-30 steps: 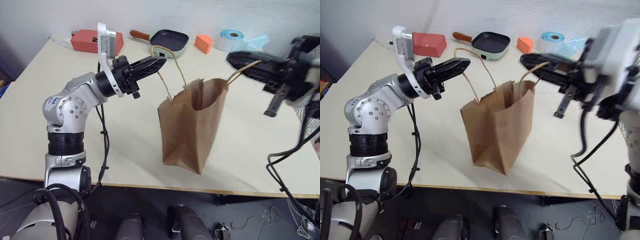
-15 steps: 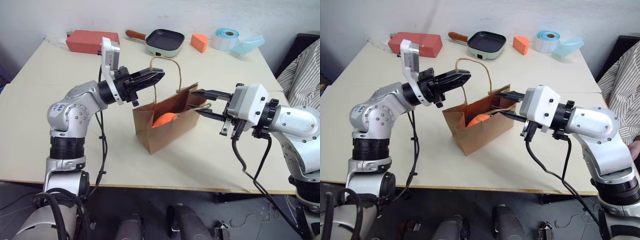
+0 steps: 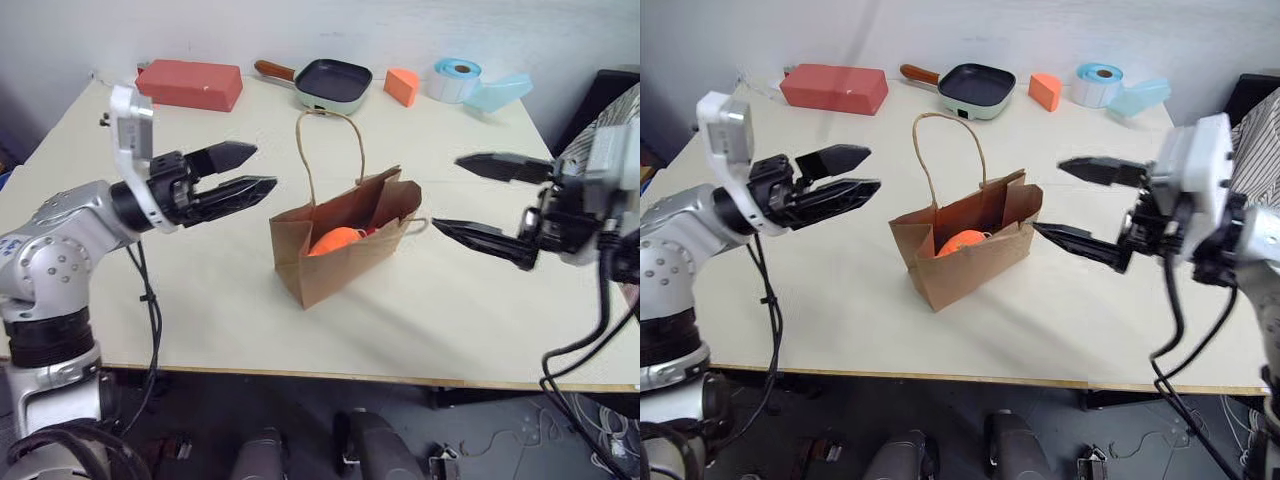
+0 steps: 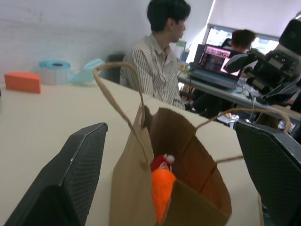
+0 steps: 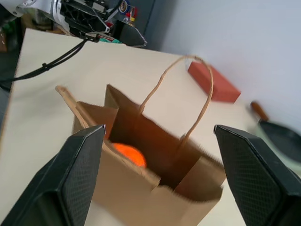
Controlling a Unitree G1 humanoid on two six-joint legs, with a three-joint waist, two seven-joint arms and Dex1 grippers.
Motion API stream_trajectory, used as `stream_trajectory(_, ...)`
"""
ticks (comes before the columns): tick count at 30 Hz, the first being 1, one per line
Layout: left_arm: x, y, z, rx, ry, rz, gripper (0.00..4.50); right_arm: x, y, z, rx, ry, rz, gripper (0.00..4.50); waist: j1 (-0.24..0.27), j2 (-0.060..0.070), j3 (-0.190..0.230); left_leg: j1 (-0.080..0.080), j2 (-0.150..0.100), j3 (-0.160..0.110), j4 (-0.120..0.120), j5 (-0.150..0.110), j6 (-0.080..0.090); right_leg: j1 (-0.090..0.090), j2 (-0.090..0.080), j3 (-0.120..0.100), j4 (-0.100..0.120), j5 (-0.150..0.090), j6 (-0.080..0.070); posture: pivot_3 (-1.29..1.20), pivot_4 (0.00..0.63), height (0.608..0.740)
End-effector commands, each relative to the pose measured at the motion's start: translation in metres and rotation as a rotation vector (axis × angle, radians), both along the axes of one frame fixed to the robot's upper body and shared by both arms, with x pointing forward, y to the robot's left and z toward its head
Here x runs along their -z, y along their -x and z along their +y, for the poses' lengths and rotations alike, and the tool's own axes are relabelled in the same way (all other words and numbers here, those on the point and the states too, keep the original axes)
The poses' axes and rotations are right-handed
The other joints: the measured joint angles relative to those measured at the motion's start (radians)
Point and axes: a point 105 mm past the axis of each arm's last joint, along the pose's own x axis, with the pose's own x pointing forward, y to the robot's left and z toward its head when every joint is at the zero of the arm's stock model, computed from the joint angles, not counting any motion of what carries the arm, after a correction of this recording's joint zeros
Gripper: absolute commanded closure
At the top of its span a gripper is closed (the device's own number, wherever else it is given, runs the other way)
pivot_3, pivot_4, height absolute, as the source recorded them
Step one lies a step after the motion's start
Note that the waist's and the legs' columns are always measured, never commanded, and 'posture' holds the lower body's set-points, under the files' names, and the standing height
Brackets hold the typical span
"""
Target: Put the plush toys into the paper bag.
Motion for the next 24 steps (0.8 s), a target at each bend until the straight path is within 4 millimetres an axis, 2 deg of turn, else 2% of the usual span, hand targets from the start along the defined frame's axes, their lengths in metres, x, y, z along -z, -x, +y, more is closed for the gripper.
stream_trajectory(1, 0.007, 0.006, 0.009, -0.007, -0.021, -0.011, 0.04, 0.002, 0.020, -0.009, -0.028, -0.035, 0.086, 0.73, 0.003, 0.000, 0.000, 0.000, 0.000, 0.000, 0.000, 0.000, 0.000, 0.000, 0.000, 0.000, 0.000, 0.000, 0.000, 0.00, 0.150, 0.740)
stream_trajectory(4, 0.032, 0.005, 0.001, 0.022, -0.087, 0.009, 0.00, 0.030, 0.024, -0.014, -0.027, -0.031, 0.197, 1.32, 0.006, 0.000, 0.000, 0.000, -0.001, 0.000, 0.001, 0.000, 0.001, 0.001, -0.001, 0.000, -0.002, 0.000, 0.000, 0.00, 0.150, 0.740)
stream_trajectory(6, 0.044, 0.005, -0.006, 0.054, -0.123, 0.014, 0.00, 0.052, 0.024, -0.008, -0.038, -0.012, 0.251, 1.96, 0.006, 0.000, 0.000, 0.000, -0.001, 0.000, 0.001, -0.001, 0.001, 0.002, -0.001, 0.000, -0.002, 0.000, 0.000, 0.00, 0.150, 0.740)
stream_trajectory(9, 0.057, 0.002, -0.015, 0.103, -0.151, 0.015, 0.00, 0.079, 0.015, 0.015, -0.068, 0.044, 0.249, 3.10, -0.003, 0.000, 0.000, 0.000, -0.001, 0.000, 0.001, -0.001, 0.001, 0.002, 0.000, 0.000, -0.002, 0.000, 0.000, 0.00, 0.150, 0.740)
stream_trajectory(13, 0.061, -0.005, -0.023, 0.140, -0.133, 0.025, 0.00, 0.093, -0.012, 0.052, -0.099, 0.054, 0.180, 4.48, -0.016, 0.000, 0.000, 0.003, -0.001, 0.002, 0.001, 0.000, 0.000, 0.001, 0.001, 0.003, 0.002, 0.000, 0.000, 0.00, 0.150, 0.740)
stream_trajectory(17, 0.065, -0.005, -0.030, 0.185, -0.147, 0.029, 0.00, 0.093, -0.033, 0.081, -0.150, 0.057, 0.126, 4.48, -0.013, 0.000, 0.000, 0.001, -0.001, 0.002, 0.002, 0.000, 0.000, -0.001, 0.001, 0.003, 0.002, 0.000, 0.000, 0.00, 0.150, 0.740)
stream_trajectory(20, 0.069, -0.004, -0.032, 0.190, -0.162, 0.024, 0.00, 0.086, -0.049, 0.096, -0.146, 0.025, 0.110, 4.48, -0.010, 0.000, 0.000, 0.000, -0.001, 0.002, 0.002, 0.000, 0.000, -0.002, 0.001, 0.002, 0.002, 0.000, 0.000, 0.00, 0.150, 0.740)
stream_trajectory(24, 0.076, -0.006, -0.034, 0.168, -0.189, 0.009, 0.00, 0.090, -0.061, 0.108, -0.122, 0.011, 0.105, 4.48, -0.002, 0.000, 0.000, -0.001, -0.001, 0.001, 0.002, 0.000, 0.000, -0.002, 0.000, 0.001, 0.002, 0.000, 0.000, 0.00, 0.150, 0.740)
